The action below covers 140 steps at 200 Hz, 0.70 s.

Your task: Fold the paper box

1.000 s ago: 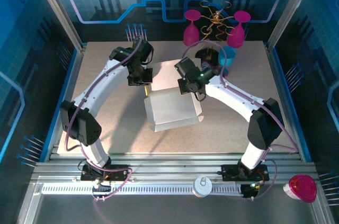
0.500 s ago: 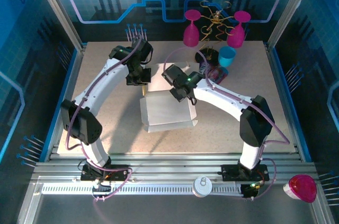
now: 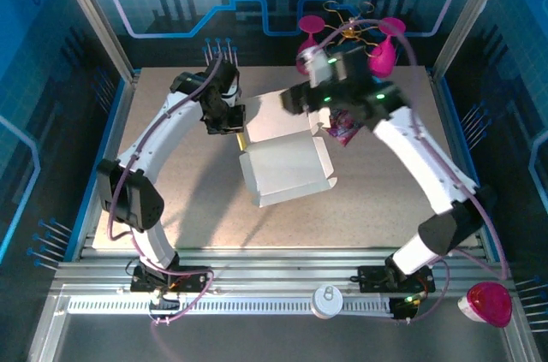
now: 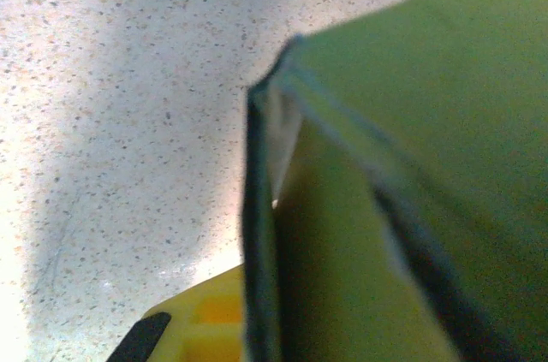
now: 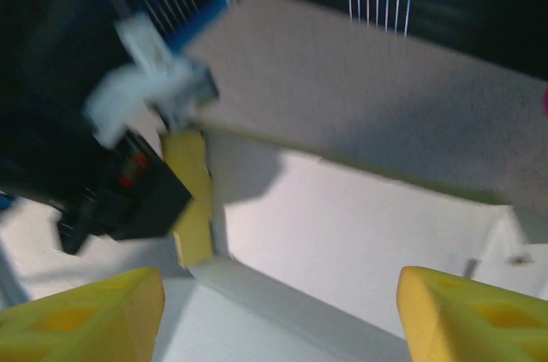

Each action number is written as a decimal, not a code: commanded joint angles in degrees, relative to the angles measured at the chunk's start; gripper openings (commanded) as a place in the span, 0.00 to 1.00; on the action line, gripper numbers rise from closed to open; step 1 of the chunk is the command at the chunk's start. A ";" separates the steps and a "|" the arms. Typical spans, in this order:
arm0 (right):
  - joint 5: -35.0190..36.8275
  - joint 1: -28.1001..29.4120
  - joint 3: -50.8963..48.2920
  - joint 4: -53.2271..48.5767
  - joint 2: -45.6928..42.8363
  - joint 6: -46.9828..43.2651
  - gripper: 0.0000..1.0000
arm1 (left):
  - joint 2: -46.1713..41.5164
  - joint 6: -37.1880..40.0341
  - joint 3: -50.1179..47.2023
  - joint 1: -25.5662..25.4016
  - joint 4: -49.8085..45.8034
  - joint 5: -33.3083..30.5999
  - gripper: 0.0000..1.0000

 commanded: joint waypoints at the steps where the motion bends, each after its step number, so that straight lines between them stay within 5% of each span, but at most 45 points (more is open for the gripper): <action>1: -21.79 -8.67 -6.05 13.22 -5.18 16.27 0.70 | -1.19 3.28 -0.61 1.18 2.91 8.62 0.00; 32: -30.79 -23.09 -21.28 37.15 -9.18 37.00 0.62 | -0.64 6.11 -0.64 1.45 4.46 12.73 0.00; 51: -33.74 -27.98 -28.08 45.86 -8.85 41.16 0.56 | -0.21 7.47 -0.64 1.49 5.13 14.83 0.00; 75: -37.68 -29.98 -31.43 47.49 -6.70 38.13 0.50 | 0.08 9.23 -0.76 1.54 5.69 16.42 0.00; 104: -43.87 -32.40 -36.89 64.24 -5.28 47.18 0.42 | 0.21 10.98 -1.35 1.74 6.43 18.22 0.00; 140: -48.65 -31.79 -42.54 69.99 -4.64 49.42 0.37 | 1.78 11.33 -0.85 1.97 6.81 20.30 0.00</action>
